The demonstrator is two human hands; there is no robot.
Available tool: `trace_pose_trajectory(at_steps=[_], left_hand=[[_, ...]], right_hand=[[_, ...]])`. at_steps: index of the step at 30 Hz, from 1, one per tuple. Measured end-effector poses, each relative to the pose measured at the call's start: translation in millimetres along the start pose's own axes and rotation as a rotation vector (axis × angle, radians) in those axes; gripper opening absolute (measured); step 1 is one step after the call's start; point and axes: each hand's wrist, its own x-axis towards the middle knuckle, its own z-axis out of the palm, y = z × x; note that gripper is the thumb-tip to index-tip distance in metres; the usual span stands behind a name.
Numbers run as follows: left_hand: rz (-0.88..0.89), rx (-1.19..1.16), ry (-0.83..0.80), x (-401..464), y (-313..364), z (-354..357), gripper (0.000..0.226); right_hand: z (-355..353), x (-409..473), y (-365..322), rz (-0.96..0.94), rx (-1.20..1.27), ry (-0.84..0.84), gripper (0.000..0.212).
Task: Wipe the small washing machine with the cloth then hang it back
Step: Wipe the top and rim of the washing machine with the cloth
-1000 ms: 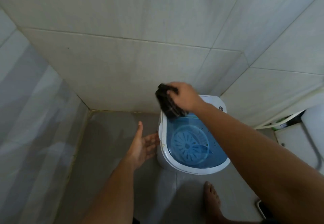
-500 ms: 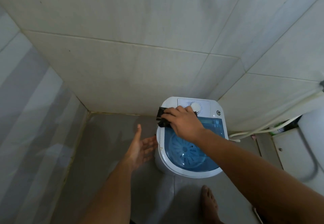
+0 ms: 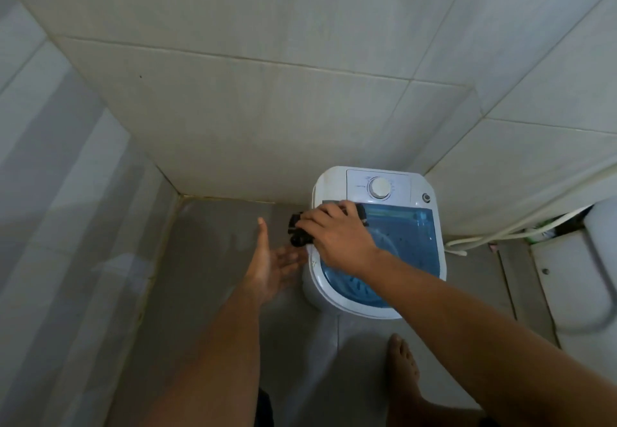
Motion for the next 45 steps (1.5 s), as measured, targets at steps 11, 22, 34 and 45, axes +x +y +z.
trace_pose_trajectory(at_steps=[11, 22, 34, 45], left_hand=[[0.048, 0.07, 0.045, 3.1, -0.7, 0.6, 0.124], [0.082, 0.038, 0.102, 7.0, 0.2, -8.6, 0.118], [0.086, 0.221, 0.073, 9.2, -12.1, 6.1, 0.048], [0.336, 0.389, 0.109, 15.5, -13.6, 13.1, 0.022]], right_hand=[[-32.4, -59.4, -23.3, -0.467, 0.124, -0.227, 0.042], [-5.5, -41.1, -22.7, -0.138, 0.062, -0.009, 0.044], [-50.7, -69.2, 39.5, 0.132, 0.341, 0.069, 0.046], [-6.8, -96.6, -3.4, 0.163, 0.203, 0.027, 0.051]])
